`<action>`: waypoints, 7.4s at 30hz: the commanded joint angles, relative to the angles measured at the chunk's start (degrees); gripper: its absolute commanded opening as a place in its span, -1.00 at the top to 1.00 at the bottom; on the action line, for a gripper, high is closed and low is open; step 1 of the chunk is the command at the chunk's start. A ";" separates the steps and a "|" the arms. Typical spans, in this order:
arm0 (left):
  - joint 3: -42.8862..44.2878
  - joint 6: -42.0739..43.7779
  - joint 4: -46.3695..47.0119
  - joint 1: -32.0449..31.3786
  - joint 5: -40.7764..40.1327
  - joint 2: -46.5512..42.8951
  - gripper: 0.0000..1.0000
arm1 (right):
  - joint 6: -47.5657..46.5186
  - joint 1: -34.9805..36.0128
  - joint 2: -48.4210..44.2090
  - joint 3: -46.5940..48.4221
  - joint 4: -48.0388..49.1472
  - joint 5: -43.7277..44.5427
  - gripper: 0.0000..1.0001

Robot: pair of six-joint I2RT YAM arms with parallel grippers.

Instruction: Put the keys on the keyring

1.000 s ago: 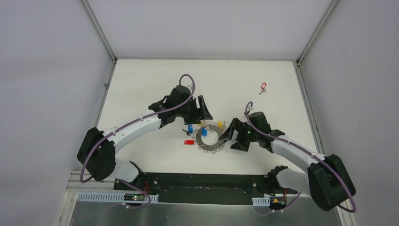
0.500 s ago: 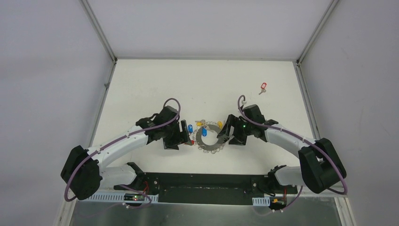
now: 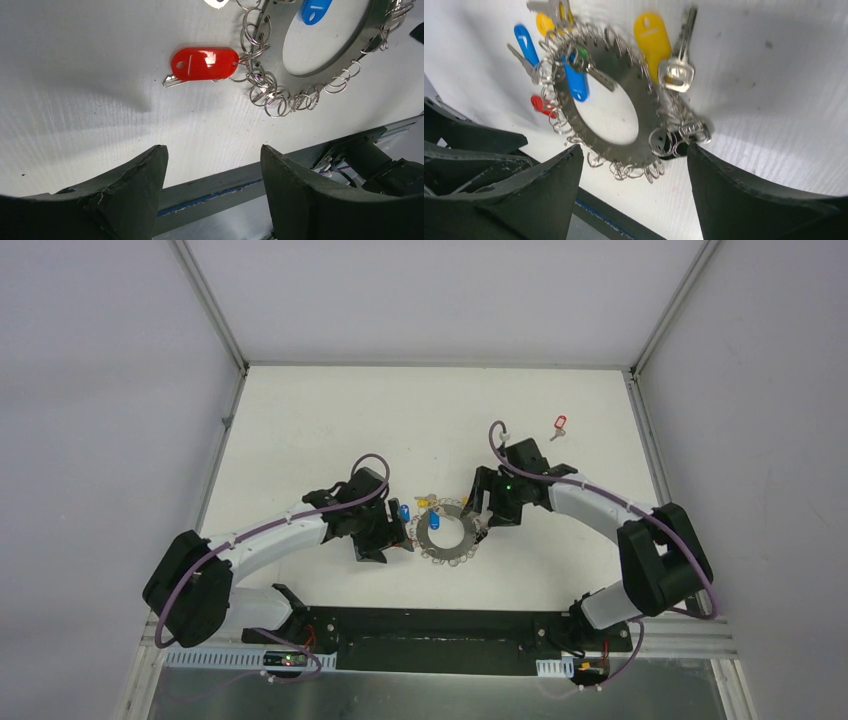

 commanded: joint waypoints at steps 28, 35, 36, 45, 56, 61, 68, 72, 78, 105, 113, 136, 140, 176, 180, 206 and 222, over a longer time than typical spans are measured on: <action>-2.11 -5.34 14.18 0.24 2.85 7.90 -0.17 | 6.03 1.86 7.95 -2.92 9.69 -18.12 -0.34; 0.70 -0.32 7.34 0.24 -0.13 6.12 -0.14 | 6.56 2.62 3.53 -3.82 6.99 -14.11 -0.47; 0.87 0.33 6.00 0.24 -0.71 5.40 -0.14 | 5.86 2.64 2.69 -3.31 5.68 -12.97 -0.49; -1.20 3.56 -1.38 0.24 -5.07 -6.36 -0.15 | -1.77 2.61 -2.57 1.25 -4.24 -7.13 -0.60; -3.97 4.05 -1.08 0.24 -1.58 -12.52 -0.10 | -7.00 5.80 -2.59 7.81 -14.17 -0.18 -0.44; -5.95 2.27 1.18 0.24 0.18 -11.93 -0.09 | -7.74 9.72 -0.01 13.30 -18.19 5.66 -0.42; -6.68 1.75 2.25 0.24 0.95 -12.96 -0.09 | -9.01 10.03 5.81 17.57 -18.63 5.15 -0.31; -6.97 1.23 2.25 0.24 0.52 -13.77 -0.08 | -8.06 9.88 8.54 18.92 -16.72 2.31 -0.20; -7.27 0.86 2.23 0.24 -0.45 -14.52 -0.07 | -5.15 9.65 10.65 19.01 -12.12 -3.90 -0.02; -10.29 1.75 9.61 6.88 10.32 -12.02 0.15 | -3.55 20.71 27.20 25.43 -0.83 -14.76 0.20; -14.59 -0.38 11.70 9.47 12.90 -18.08 0.15 | -4.17 21.59 28.79 25.58 -0.41 -14.05 0.31; -14.37 0.41 12.30 9.55 13.99 -16.99 0.15 | -7.00 23.16 24.82 23.35 -1.99 -12.54 0.49; -14.19 0.61 12.26 9.55 14.28 -17.18 0.15 | -7.78 23.10 24.15 23.46 -3.23 -11.17 0.43; -8.29 1.01 9.39 3.05 8.58 -8.84 0.25 | -11.87 27.73 10.65 21.16 -25.56 11.76 0.28; -8.35 1.04 9.34 2.88 8.37 -9.34 0.25 | -11.46 27.69 9.26 19.63 -24.11 10.55 0.28; -6.99 1.64 11.43 1.91 9.35 -6.01 0.25 | -15.29 25.22 11.58 21.93 -29.09 22.02 0.29; -7.87 1.29 11.40 1.91 9.45 -6.62 0.24 | -16.19 27.89 16.19 23.80 -28.89 25.29 0.46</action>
